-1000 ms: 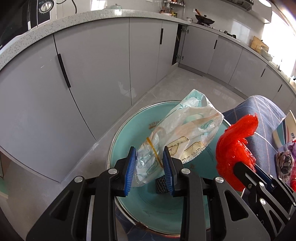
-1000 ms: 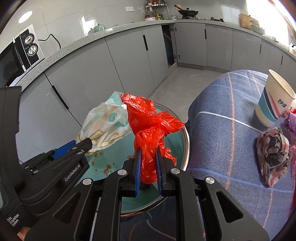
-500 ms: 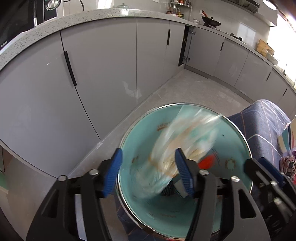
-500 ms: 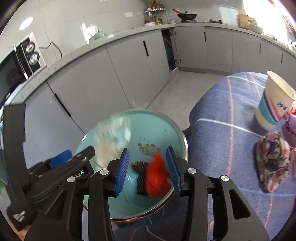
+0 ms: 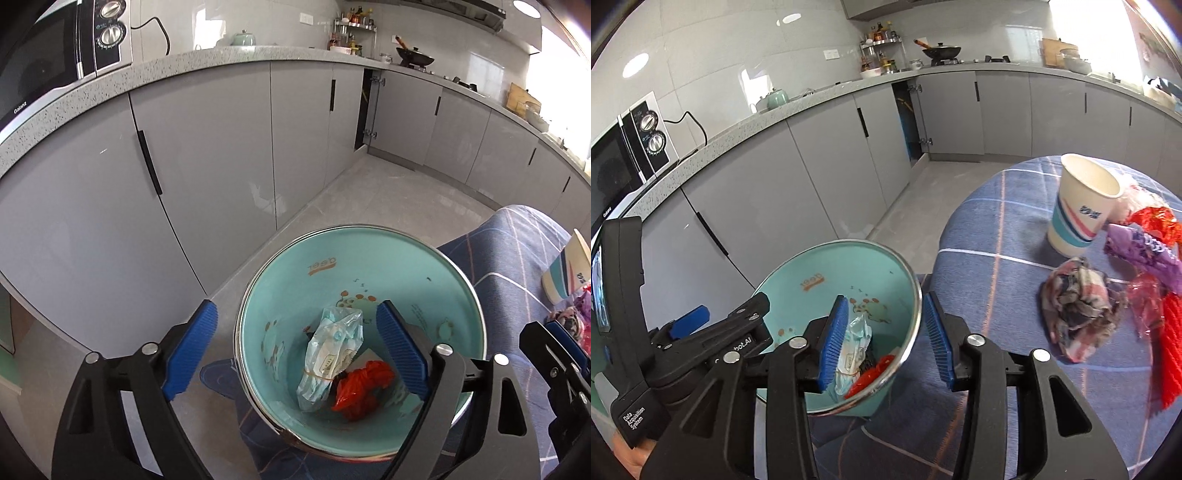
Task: Collect trash
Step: 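Move both tools back toward the table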
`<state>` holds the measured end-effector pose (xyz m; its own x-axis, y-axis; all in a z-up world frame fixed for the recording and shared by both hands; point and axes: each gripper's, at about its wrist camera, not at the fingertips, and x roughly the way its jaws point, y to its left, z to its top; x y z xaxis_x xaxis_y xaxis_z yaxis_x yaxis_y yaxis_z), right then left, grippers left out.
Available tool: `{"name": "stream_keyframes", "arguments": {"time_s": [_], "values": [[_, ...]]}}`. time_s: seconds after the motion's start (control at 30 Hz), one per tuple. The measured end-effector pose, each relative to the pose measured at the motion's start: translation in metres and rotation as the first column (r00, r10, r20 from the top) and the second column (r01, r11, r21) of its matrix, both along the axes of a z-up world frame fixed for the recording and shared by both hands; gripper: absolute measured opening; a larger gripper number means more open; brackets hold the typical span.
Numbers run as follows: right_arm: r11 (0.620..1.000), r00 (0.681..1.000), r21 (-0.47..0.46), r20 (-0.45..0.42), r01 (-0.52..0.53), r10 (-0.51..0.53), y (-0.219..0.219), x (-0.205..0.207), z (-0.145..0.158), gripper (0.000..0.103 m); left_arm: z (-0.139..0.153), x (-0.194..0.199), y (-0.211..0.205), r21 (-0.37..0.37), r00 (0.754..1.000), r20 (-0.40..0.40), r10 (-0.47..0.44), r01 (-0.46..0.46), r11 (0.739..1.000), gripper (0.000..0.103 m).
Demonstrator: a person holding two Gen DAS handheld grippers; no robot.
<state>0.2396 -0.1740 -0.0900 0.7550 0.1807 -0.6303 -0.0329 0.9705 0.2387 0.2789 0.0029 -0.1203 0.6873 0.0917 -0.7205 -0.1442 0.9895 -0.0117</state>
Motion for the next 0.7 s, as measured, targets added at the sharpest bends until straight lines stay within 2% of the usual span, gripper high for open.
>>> {"name": "stream_keyframes", "arguments": {"time_s": [0.03, 0.13, 0.23, 0.5, 0.7], "values": [[1.0, 1.0, -0.002, 0.003, 0.004, -0.004, 0.0, 0.0, 0.002, 0.053, 0.002, -0.002, -0.002, 0.0, 1.0, 0.005, -0.003, 0.003, 1.0, 0.089], [1.0, 1.0, -0.004, 0.017, 0.019, -0.019, -0.005, -0.007, 0.006, 0.057, 0.006, -0.005, -0.004, 0.006, 1.0, 0.012, -0.011, 0.011, 1.0, 0.096], [0.999, 0.999, 0.0, 0.03, 0.04, -0.04, -0.013, -0.013, 0.01, 0.064, 0.01, -0.011, -0.009, 0.008, 1.0, 0.022, -0.016, 0.016, 1.0, 0.097], [0.995, 0.994, 0.018, 0.047, 0.096, -0.097, -0.038, -0.032, 0.015, 0.064, 0.019, -0.022, -0.02, 0.019, 0.999, 0.037, -0.04, 0.039, 0.999, 0.097], [0.986, 0.985, 0.011, 0.049, 0.167, -0.167, -0.063, -0.052, 0.014, 0.064, 0.027, -0.031, -0.039, 0.031, 0.994, 0.052, -0.092, 0.09, 0.995, 0.097]]}}
